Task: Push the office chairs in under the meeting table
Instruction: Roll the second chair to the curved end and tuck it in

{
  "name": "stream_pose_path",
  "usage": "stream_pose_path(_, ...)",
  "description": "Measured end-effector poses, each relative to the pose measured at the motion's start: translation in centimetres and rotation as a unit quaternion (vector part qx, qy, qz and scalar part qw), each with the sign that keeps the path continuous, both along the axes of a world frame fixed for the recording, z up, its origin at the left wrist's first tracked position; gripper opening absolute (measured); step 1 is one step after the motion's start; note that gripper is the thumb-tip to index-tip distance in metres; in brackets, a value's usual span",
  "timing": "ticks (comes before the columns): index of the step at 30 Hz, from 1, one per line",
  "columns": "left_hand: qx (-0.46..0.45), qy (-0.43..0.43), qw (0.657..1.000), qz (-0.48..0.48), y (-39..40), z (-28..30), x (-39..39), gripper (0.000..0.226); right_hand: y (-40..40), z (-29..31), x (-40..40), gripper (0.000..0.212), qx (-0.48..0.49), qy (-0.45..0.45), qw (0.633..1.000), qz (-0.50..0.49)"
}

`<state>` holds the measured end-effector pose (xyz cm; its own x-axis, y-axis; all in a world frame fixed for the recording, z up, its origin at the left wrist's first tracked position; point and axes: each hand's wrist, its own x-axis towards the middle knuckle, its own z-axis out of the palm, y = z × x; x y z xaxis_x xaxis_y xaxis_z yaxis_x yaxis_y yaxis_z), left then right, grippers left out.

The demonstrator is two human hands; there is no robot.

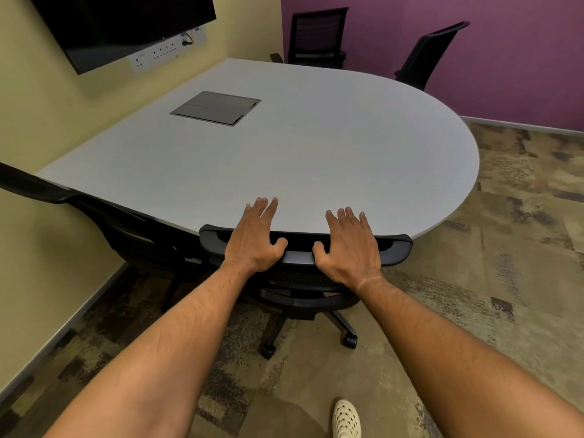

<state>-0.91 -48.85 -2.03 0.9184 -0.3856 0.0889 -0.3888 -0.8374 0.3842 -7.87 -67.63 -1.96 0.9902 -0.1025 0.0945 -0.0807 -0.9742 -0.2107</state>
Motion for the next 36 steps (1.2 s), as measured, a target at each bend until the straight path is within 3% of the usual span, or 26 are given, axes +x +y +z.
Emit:
stream_pose_path(14,-0.003,-0.025,1.0,-0.016,-0.8,-0.5,1.2,0.084,-0.9,-0.2,1.3,0.073,-0.028,-0.011,1.0,0.005)
stream_pose_path(23,0.058,-0.053,0.996,-0.029,-0.8,0.0,0.1,0.087,-1.3,-0.3,0.6,0.089,-0.029,-0.004,1.0,-0.01)
stream_pose_path(36,0.082,-0.128,0.986,-0.068,-5.1,5.4,-0.2,0.087,-5.7,5.4,-1.0,0.09,-0.052,-0.077,0.995,-0.047)
